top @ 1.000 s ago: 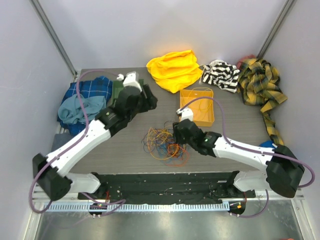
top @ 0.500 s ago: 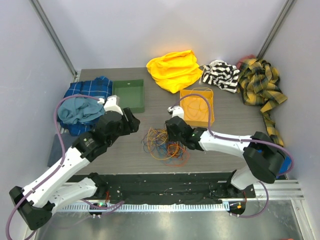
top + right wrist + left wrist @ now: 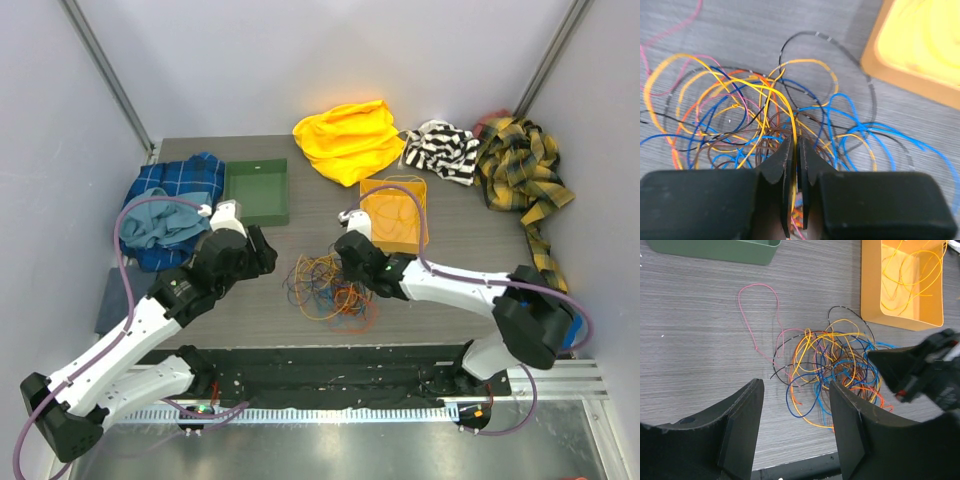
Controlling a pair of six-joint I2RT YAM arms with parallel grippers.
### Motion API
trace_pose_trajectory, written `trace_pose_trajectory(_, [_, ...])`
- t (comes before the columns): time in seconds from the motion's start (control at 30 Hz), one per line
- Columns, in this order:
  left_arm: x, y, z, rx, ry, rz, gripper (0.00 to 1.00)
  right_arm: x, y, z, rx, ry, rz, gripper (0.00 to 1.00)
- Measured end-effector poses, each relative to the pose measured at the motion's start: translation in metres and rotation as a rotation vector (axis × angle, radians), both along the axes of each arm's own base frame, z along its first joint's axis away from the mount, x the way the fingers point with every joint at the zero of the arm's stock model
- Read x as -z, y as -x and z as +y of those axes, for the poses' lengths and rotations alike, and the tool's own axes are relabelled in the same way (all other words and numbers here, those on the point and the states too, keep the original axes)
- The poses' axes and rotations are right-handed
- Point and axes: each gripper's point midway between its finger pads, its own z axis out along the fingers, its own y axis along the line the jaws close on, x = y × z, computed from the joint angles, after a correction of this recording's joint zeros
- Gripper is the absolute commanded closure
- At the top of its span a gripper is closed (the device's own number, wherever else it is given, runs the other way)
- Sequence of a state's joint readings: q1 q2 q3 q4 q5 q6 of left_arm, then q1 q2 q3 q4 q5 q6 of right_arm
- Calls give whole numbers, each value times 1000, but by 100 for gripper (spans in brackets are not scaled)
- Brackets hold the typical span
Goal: Untangle the cables
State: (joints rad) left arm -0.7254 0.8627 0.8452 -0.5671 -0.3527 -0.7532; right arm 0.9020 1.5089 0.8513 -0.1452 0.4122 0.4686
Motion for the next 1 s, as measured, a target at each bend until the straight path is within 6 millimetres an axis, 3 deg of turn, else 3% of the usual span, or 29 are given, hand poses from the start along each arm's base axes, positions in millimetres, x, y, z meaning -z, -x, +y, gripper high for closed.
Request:
trace_pose_trajectory(0.07, [0, 0, 0, 0, 1, -1, 41, -21, -2, -3, 7, -11, -30, 85])
trace_pose_trajectory(0.13, [-1, 0, 0, -1, 3, -1, 41, -54, -8, -2, 11, -35, -85, 85])
trace_pose_trajectory(0.3, [-2, 1, 0, -2, 10, -5, 41, -189, -30, 10, 19, -170, -289, 91])
trace_pose_trajectory(0.43, [-3, 3, 1, -6, 29, -6, 43, -300, -34, 11, 19, -301, -438, 99])
trace_pose_trajectory(0.57, [-2, 6, 1, -4, 45, -5, 43, -380, -25, 1, 15, -414, -538, 99])
trace_pose_trajectory(0.6, [-1, 7, 1, -1, 49, -6, 43, -397, -20, -3, 10, -443, -558, 98])
trace_pose_trajectory(0.67, [-1, 8, 0, 3, 54, -4, 43, -414, -11, -12, 4, -477, -580, 77])
trace_pose_trajectory(0.73, [0, 8, -1, 8, 58, -1, 43, -415, -5, -18, 1, -482, -574, 55])
trace_pose_trajectory(0.83, [1, 9, -3, 16, 63, 2, 43, -380, -2, -19, -4, -435, -516, 49])
trace_pose_trajectory(0.93, [3, 9, -5, 23, 68, 9, 43, -300, -4, -9, -18, -336, -383, 50])
trace_pose_trajectory(1.0, [5, 9, -7, 26, 71, 16, 43, -234, -1, 0, -35, -271, -269, 51])
